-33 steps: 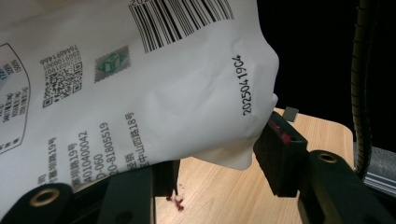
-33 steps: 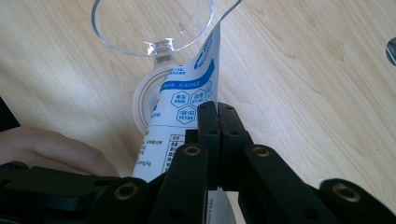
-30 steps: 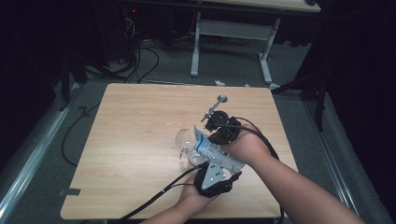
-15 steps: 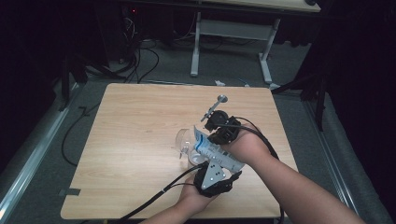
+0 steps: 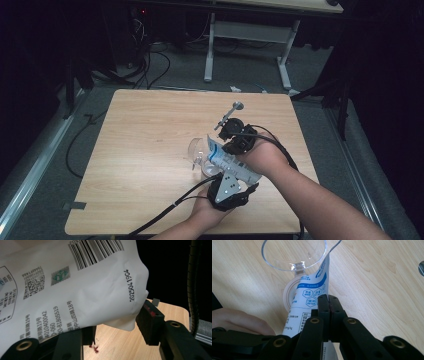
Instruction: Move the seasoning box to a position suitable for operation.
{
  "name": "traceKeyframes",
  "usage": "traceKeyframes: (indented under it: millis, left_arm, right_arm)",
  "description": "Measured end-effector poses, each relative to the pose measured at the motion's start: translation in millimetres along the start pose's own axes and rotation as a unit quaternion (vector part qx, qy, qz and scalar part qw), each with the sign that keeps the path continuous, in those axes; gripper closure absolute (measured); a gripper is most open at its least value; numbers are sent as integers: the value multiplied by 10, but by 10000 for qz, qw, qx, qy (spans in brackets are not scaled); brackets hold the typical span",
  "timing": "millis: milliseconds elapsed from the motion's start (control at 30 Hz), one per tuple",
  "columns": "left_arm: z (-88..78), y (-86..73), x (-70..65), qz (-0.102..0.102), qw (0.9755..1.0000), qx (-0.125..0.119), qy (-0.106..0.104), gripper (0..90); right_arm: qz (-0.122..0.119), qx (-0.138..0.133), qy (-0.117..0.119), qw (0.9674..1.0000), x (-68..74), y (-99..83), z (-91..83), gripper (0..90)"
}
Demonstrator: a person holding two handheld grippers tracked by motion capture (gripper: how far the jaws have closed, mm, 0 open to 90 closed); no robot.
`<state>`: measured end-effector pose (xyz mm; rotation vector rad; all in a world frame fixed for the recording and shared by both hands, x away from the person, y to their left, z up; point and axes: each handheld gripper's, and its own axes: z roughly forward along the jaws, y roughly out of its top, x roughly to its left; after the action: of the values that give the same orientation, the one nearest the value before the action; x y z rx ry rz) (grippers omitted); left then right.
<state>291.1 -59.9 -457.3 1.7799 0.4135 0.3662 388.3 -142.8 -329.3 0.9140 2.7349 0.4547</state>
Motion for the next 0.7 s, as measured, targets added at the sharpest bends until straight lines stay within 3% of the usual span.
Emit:
traceKeyframes:
  millis: [700]
  left_arm:
    - [-1, -1, 4, 32, 10000, -11, -5, 536]
  right_arm:
    - [23, -14, -17, 10000, 5, -4, -10, 900]
